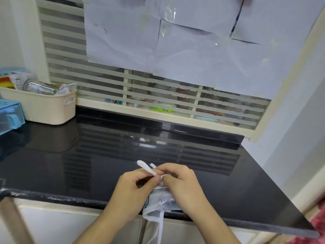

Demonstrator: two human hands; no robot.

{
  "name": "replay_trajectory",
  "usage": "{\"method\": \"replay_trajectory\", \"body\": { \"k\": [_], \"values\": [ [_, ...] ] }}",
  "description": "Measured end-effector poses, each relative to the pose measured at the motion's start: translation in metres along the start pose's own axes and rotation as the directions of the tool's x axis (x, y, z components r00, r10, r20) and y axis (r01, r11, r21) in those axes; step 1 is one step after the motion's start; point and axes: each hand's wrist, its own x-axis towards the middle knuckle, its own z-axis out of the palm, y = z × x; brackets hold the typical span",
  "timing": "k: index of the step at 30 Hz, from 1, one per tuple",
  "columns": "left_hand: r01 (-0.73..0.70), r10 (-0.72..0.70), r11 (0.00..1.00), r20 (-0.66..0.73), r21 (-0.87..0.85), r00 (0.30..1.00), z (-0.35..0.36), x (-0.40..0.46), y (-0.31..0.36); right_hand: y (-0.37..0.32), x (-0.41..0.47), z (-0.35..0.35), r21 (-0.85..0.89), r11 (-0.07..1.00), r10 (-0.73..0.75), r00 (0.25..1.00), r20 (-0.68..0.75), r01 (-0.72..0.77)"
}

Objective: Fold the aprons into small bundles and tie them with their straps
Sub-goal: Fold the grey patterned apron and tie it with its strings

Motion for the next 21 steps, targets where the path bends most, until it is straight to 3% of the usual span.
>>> {"method": "replay_trajectory", "body": {
  "k": [4, 8, 11, 15, 21],
  "values": [
    [-0.016, 0.016, 1.000, -0.002, -0.007, 1.000, 0.001, -0.002, 0.002, -0.001, -0.002, -0.002, 0.227, 0.970, 0.115, 0.987, -0.109, -0.088],
    [-0.050, 0.053, 0.997, 0.042, -0.065, 0.998, -0.001, -0.002, 0.006, 0.001, -0.003, -0.003, 0.495, 0.862, 0.219, 0.960, -0.174, -0.107],
    [-0.032, 0.035, 0.994, 0.027, -0.105, 0.999, -0.004, 0.000, 0.005, 0.006, -0.002, 0.000, 0.509, 0.854, 0.278, 0.923, -0.265, -0.111],
    [0.011, -0.024, 0.991, -0.093, -0.137, 0.995, -0.011, 0.004, 0.000, 0.020, -0.007, -0.003, 0.494, 0.864, 0.316, 0.870, -0.380, -0.098],
    [0.068, -0.081, 0.992, -0.118, -0.107, 0.990, -0.006, 0.007, -0.003, 0.037, -0.018, -0.007, 0.412, 0.908, 0.276, 0.847, -0.455, -0.074]
  ]
}}
